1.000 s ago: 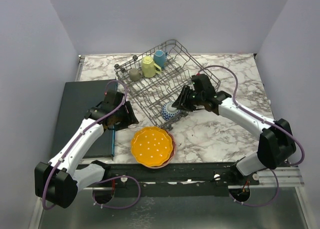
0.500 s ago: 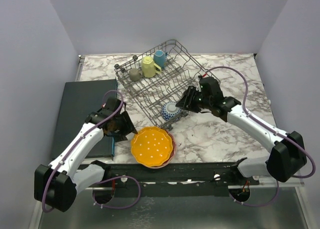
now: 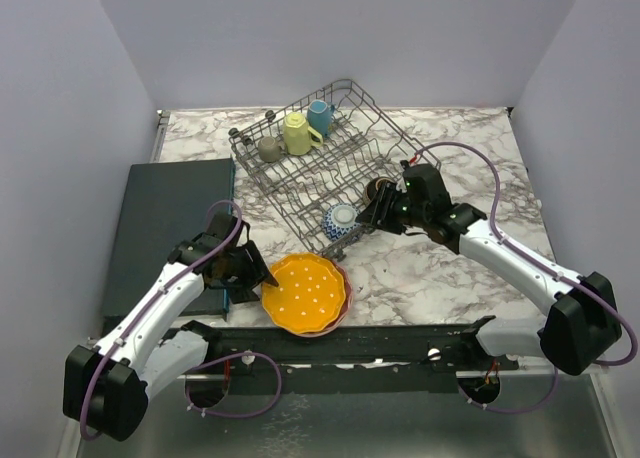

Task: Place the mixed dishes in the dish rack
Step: Pick up the plate from the corner of the board.

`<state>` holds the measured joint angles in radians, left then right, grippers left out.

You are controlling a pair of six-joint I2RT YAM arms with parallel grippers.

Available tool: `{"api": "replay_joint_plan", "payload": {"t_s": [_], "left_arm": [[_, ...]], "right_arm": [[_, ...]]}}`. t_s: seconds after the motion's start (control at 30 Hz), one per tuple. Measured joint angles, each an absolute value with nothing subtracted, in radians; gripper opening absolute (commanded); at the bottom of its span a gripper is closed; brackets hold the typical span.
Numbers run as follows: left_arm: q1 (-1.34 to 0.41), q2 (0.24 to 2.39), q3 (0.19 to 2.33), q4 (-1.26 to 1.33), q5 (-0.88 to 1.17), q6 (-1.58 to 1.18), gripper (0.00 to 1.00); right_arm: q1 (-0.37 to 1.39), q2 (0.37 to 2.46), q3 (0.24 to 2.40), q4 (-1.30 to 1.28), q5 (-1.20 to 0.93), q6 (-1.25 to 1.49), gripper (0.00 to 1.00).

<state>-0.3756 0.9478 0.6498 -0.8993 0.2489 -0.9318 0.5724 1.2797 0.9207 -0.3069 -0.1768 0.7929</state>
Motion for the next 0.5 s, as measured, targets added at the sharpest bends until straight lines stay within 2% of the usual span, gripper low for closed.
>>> {"api": "replay_joint_plan", "payload": {"t_s": [0.5], "left_arm": [[-0.38,0.941,0.607,-0.875,0.281,-0.976,0.55]], "right_arm": [[0.572,1.253,0.879,-0.285,-0.177,0.794,0.48]]}}
